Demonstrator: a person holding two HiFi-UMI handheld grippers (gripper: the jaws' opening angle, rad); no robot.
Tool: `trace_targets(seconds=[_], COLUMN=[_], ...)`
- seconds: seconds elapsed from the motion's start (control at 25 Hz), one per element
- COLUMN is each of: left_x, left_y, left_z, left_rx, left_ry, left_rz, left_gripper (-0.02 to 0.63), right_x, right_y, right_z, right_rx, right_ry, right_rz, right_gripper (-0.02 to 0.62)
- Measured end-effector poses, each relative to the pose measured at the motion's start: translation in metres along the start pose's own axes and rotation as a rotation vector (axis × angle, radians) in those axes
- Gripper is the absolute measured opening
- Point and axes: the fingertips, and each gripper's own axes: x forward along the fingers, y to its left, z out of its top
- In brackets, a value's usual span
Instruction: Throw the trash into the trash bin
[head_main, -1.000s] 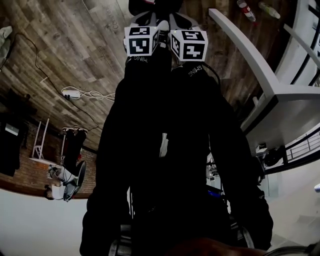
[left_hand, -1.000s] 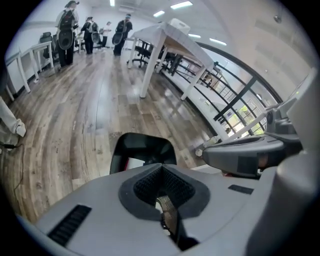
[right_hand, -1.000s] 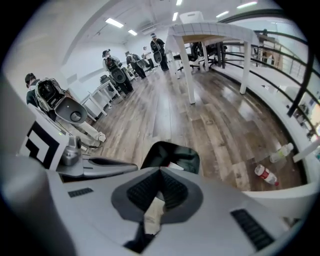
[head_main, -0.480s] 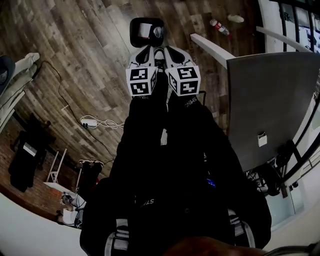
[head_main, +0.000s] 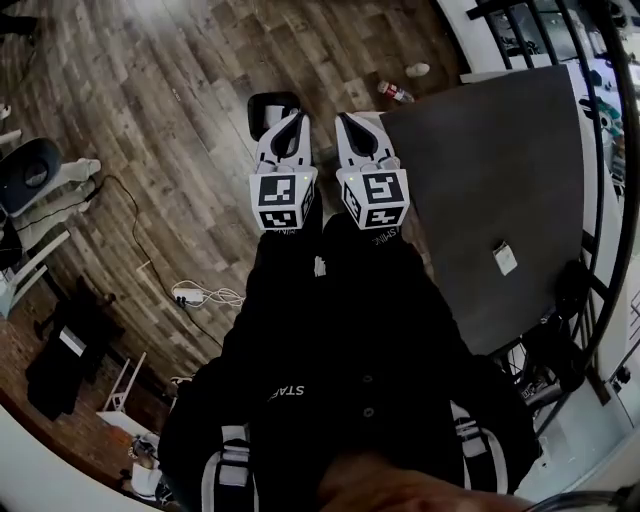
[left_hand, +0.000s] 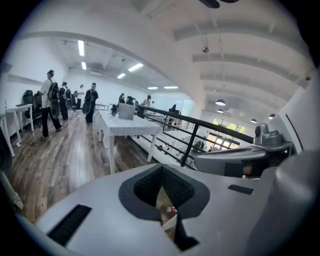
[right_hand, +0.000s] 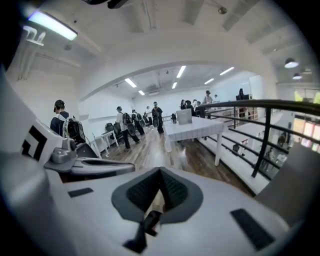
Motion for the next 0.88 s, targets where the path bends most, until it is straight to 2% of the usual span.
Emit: trace_targets(seconds=[0.2,0.36,0.48,0.6,0.88], left_x=[-0.017,-0.031,-0.036,-0.037,-0.056], left_y=[-0.081,-0.152,-0.212,-0.276,-0.415], left_z=[0.052,0.073,0.078,0.075,0.053], left_rx=[0.082,0.116,0.136,0.193,0.294], left_ry=[-0.08,-0.112,-0.123,-0.109,-0.071], left_rz=[-0.126,-0.234,-0.331,-0.455,-0.71], left_gripper=[0.0,0.0,0.0,0.0,0.0], right_x=[-0.081,-0.148,-0.203,-0.261,-0.386], right_y=[-0.028,-0.057,-0.09,-0.119,-0.172], right_z=[0.045,0.057,0.057,0.054,0.021], right_rx=[-0.003,-0.014,0.011,0.035,0.126], right_ry=[-0.107,-0.162,-0.198,-0.238,-0.281], right_rz=[-0.11,-0.237,-0.346,-0.464,-0.719], right_gripper=[0.015,0.015,0.015,0.015,0.015])
